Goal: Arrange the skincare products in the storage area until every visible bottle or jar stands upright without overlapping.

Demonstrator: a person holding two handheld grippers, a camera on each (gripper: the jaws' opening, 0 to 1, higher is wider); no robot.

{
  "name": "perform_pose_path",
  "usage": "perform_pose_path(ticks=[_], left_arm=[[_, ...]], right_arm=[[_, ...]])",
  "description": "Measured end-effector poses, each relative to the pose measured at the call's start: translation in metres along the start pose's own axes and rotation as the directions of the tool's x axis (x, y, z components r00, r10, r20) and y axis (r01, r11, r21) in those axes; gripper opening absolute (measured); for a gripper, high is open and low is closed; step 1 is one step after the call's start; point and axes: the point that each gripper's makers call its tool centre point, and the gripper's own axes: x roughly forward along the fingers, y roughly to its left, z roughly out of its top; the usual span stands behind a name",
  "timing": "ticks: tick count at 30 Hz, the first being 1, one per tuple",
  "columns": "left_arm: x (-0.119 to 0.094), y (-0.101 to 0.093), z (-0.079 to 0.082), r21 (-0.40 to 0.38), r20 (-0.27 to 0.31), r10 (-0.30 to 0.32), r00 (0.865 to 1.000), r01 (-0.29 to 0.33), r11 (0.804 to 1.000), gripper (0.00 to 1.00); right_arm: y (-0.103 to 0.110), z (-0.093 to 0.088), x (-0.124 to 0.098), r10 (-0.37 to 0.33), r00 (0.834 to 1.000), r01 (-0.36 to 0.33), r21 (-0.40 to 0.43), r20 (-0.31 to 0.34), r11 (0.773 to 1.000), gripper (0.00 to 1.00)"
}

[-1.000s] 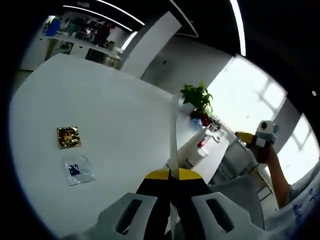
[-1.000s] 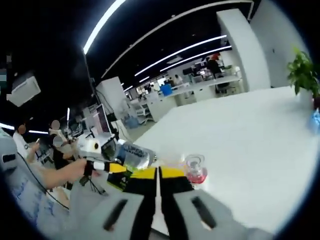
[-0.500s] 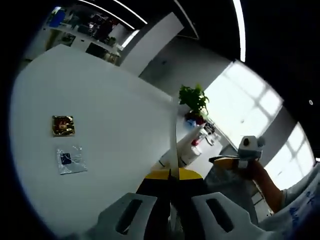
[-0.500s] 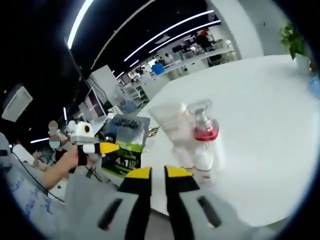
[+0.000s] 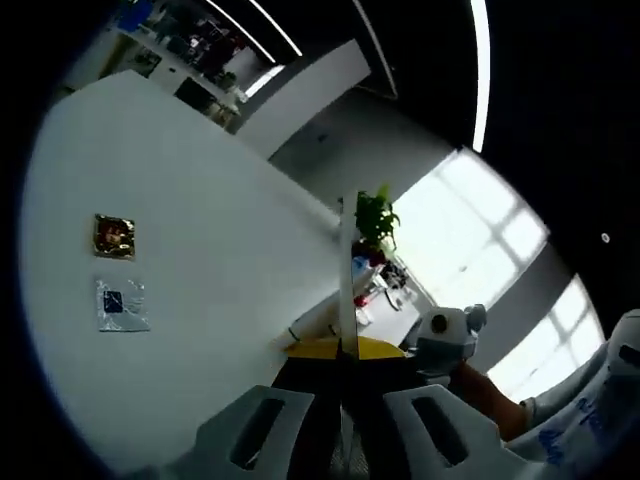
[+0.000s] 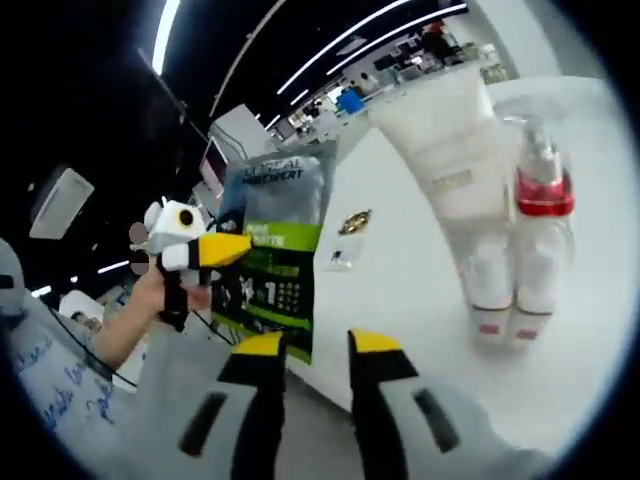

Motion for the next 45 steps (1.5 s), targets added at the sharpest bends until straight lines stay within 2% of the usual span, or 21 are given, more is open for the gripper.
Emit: perform_pose_path(ticks=[3, 4, 7, 10, 15, 19, 23, 29, 33, 38, 45], left_arm=[[0.0, -0.007, 0.0, -0.005, -0.005, -0.035, 0.999, 0.035, 0.999, 0.0], [0.0, -0.011, 0.0, -0.018, -0.005, -0.058, 0.998, 0.058, 0.998, 0.0], [0.0, -0.014, 0.002, -0.053, 0.009, -0.081, 0.997, 0.082, 0.995, 0.0], [-0.001, -0.015, 0.005, -0.087, 0.033, -0.1, 0.995, 0.102, 0.991, 0.0], [-0.001, -0.01, 0.005, -0.076, 0.042, -0.082, 0.996, 0.085, 0.993, 0.0], [-0.001, -0.003, 0.006, -0.071, 0.055, -0.055, 0.997, 0.059, 0.996, 0.0], [0.001, 0.005, 0.005, -0.07, 0.058, -0.033, 0.998, 0.037, 0.997, 0.0], [0.006, 0.01, 0.002, -0.048, 0.047, -0.017, 0.999, 0.02, 0.999, 0.0], [0.009, 0.015, 0.002, -0.032, 0.044, -0.004, 0.999, 0.006, 0.999, 0.03], [0.014, 0.023, 0.003, -0.005, 0.012, 0.008, 1.0, -0.008, 1.0, 0.07], [0.02, 0.034, 0.014, -0.041, 0.025, 0.003, 1.0, -0.002, 0.999, 0.1]], right_arm=[[0.004, 0.003, 0.004, 0.036, 0.999, -0.037, 0.032, 0.021, 0.999, 0.27], [0.009, 0.005, 0.005, 0.069, 0.997, -0.072, 0.069, 0.039, 0.995, 0.27], [0.025, 0.011, 0.006, 0.182, 0.979, -0.194, 0.159, 0.092, 0.968, 0.24], [0.031, 0.016, 0.007, 0.23, 0.964, -0.255, 0.221, 0.132, 0.941, 0.21], [0.028, 0.017, 0.008, 0.232, 0.962, -0.26, 0.231, 0.142, 0.938, 0.16], [0.029, 0.02, 0.006, 0.246, 0.953, -0.289, 0.278, 0.177, 0.916, 0.09], [0.031, 0.023, 0.005, 0.256, 0.949, -0.3, 0.279, 0.185, 0.912, 0.04], [0.029, 0.022, 0.003, 0.231, 0.96, -0.264, 0.233, 0.159, 0.936, 0.02], [0.028, 0.023, 0.001, 0.232, 0.96, -0.264, 0.226, 0.158, 0.938, 0.01], [0.024, 0.02, 0.0, 0.22, 0.966, -0.244, 0.203, 0.137, 0.948, 0.01], [0.017, 0.019, -0.003, 0.205, 0.969, -0.231, 0.206, 0.136, 0.951, 0.01]])
